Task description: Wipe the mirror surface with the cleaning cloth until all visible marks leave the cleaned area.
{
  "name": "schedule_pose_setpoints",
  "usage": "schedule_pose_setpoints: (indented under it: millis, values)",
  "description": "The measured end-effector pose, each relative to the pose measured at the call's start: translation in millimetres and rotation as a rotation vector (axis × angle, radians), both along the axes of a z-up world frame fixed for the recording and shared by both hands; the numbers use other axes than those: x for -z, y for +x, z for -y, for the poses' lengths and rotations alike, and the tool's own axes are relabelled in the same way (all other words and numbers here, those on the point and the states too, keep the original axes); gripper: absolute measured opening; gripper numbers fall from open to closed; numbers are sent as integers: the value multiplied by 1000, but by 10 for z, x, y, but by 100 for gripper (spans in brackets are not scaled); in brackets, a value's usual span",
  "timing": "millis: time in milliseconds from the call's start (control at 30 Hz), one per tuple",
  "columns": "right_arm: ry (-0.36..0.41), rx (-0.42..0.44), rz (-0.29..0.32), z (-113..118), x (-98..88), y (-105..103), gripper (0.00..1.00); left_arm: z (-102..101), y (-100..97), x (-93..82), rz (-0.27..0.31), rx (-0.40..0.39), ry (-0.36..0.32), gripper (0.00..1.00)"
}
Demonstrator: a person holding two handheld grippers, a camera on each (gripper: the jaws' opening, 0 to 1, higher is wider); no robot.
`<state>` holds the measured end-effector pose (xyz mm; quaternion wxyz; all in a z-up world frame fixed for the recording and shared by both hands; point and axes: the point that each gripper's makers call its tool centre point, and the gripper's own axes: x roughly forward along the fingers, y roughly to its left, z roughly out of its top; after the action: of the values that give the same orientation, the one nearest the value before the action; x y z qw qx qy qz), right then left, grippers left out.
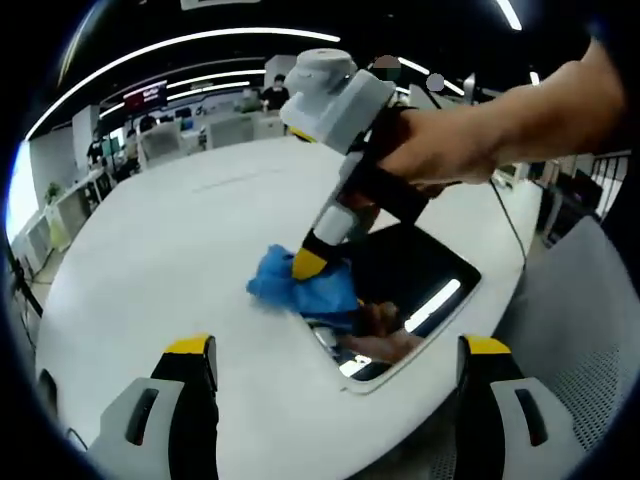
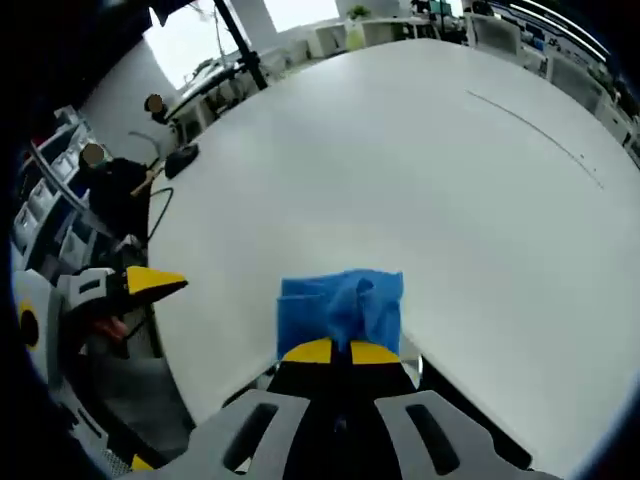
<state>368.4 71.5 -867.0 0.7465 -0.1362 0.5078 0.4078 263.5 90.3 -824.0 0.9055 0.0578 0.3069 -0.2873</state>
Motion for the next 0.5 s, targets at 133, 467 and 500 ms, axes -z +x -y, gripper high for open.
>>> schedule_pose_setpoints:
  millis: [133, 467, 500]
  values:
    - [7, 52, -7, 13, 6, 135, 0, -8, 4, 7, -2, -3, -1, 100]
    - [26, 55, -32, 23, 7, 116, 0, -19, -1, 26, -9, -10, 0, 100]
    - [27, 52, -30, 25, 2, 105, 0, -17, -3, 26, -9, -9, 1, 100]
